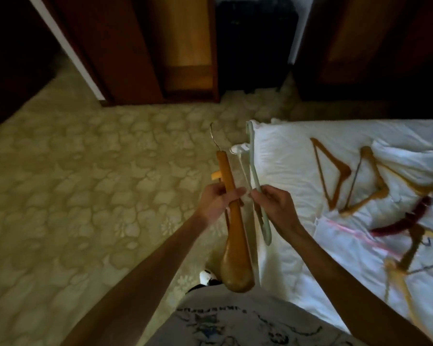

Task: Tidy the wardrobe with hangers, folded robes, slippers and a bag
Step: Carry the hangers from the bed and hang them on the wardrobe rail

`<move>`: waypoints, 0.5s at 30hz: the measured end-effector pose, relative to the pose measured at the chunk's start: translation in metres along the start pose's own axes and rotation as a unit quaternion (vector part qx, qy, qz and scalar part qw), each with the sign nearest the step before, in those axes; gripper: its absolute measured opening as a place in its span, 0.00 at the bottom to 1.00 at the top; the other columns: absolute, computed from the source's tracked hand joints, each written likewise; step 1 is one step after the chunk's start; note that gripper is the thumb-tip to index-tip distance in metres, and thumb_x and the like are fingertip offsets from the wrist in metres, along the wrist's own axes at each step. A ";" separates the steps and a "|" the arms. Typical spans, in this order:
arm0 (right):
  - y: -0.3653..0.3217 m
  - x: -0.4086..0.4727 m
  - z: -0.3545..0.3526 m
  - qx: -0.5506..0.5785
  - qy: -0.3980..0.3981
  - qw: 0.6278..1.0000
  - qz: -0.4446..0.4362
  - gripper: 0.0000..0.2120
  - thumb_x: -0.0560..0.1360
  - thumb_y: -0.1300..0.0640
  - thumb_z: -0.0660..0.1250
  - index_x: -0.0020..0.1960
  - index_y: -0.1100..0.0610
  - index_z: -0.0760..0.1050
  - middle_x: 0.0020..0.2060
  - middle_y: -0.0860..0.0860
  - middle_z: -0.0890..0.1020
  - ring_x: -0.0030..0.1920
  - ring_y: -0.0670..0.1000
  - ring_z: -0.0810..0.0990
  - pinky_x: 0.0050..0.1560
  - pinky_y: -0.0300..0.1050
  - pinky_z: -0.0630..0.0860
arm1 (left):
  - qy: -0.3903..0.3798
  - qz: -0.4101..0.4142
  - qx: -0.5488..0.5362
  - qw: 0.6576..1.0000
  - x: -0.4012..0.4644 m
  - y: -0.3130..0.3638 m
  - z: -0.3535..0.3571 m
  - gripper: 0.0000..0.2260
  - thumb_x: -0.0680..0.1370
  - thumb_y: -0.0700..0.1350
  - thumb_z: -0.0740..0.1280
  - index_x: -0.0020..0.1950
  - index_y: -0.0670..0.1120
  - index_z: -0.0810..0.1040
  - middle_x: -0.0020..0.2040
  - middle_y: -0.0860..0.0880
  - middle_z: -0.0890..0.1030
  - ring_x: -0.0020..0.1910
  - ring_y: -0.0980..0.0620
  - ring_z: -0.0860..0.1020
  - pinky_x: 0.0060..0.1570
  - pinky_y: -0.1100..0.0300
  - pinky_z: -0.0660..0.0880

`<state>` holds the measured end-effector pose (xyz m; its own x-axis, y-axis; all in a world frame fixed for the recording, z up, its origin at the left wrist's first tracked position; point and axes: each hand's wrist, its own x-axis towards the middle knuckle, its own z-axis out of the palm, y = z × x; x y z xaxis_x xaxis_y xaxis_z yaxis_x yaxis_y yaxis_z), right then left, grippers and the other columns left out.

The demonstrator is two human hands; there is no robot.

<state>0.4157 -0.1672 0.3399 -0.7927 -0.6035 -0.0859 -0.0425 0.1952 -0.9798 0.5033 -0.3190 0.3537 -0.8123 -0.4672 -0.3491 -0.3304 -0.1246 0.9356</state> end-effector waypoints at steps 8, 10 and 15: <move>-0.048 0.148 0.073 0.014 -0.060 0.998 -0.024 0.21 0.72 0.42 0.69 0.38 0.62 0.77 0.31 0.59 0.77 0.34 0.52 0.76 0.42 0.51 0.73 | 0.045 0.029 -0.011 0.999 0.094 0.059 -0.116 0.05 0.77 0.43 0.73 0.46 0.41 0.83 0.35 0.51 0.84 0.33 0.59 0.81 0.34 0.69 0.74; -0.061 0.182 0.083 0.022 -0.072 0.997 -0.024 0.22 0.71 0.42 0.69 0.40 0.63 0.79 0.33 0.60 0.80 0.34 0.52 0.78 0.42 0.51 0.74 | 0.033 0.037 -0.013 0.999 0.120 0.075 -0.133 0.03 0.77 0.41 0.73 0.45 0.43 0.83 0.35 0.52 0.85 0.32 0.59 0.82 0.34 0.69 0.75; -0.083 0.290 0.106 0.033 -0.080 0.996 -0.034 0.23 0.71 0.41 0.69 0.43 0.63 0.81 0.31 0.57 0.80 0.32 0.52 0.78 0.40 0.49 0.77 | 0.013 0.061 -0.010 0.998 0.214 0.115 -0.168 0.02 0.77 0.38 0.73 0.45 0.43 0.82 0.34 0.54 0.85 0.34 0.59 0.83 0.35 0.69 0.76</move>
<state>0.2537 -0.4401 0.3776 -0.6821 -0.7302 -0.0407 -0.0491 0.1012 -0.9937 0.3721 -0.5805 0.3956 -0.8331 -0.5028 -0.2305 -0.2193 -0.0823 0.9722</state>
